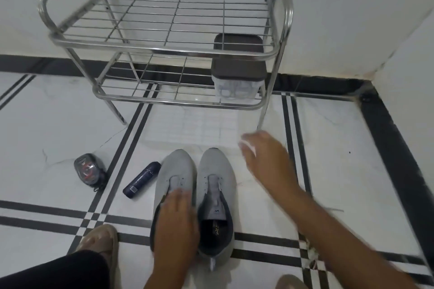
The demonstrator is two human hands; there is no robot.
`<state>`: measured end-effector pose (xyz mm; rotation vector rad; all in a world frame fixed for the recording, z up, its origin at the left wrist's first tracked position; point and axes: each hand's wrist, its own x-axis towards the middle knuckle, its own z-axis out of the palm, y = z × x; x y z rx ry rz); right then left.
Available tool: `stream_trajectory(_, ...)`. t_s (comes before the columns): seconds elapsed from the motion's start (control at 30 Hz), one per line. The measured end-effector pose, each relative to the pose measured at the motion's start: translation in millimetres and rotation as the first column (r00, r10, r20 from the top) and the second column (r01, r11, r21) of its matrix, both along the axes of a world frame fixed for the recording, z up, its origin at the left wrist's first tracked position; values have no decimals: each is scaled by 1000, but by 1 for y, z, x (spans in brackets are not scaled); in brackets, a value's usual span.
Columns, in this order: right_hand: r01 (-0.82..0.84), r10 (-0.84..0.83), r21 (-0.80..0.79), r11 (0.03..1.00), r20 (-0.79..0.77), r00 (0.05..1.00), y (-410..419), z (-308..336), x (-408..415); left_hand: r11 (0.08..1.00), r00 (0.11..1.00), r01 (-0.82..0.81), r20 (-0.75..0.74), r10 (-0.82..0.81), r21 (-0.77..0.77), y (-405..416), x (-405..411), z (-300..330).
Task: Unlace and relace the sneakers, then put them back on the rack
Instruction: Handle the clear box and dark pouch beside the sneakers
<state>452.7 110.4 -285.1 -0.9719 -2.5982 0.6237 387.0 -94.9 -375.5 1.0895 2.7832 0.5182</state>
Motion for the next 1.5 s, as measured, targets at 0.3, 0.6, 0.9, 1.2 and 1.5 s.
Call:
stream_trajectory(0.3, -231, 11, 576, 784, 360, 933, 79, 59, -89, 950, 975, 220, 28, -220, -223, 10, 39, -38)
stream_trajectory(0.6, -92, 149, 756, 648, -8, 989, 63, 48, -46, 981, 972, 191, 146, -183, -42, 18, 33, -33)
stream_trajectory(0.9, -64, 126, 579, 813, -69, 990, -46, -42, 121, 816, 779, -327, 625, -53, 476, 52, 41, 27)
stream_trajectory(1.2, -111, 90, 514, 851, 66, 994, -73, -146, 205, 959, 514, -142, 846, -141, 246, 84, 99, -10)
stream_trajectory(1.5, -34, -25, 252, 967, 226, 974, -64, -146, 202, 958, 251, -284, 967, 35, 39, 105, 114, -31)
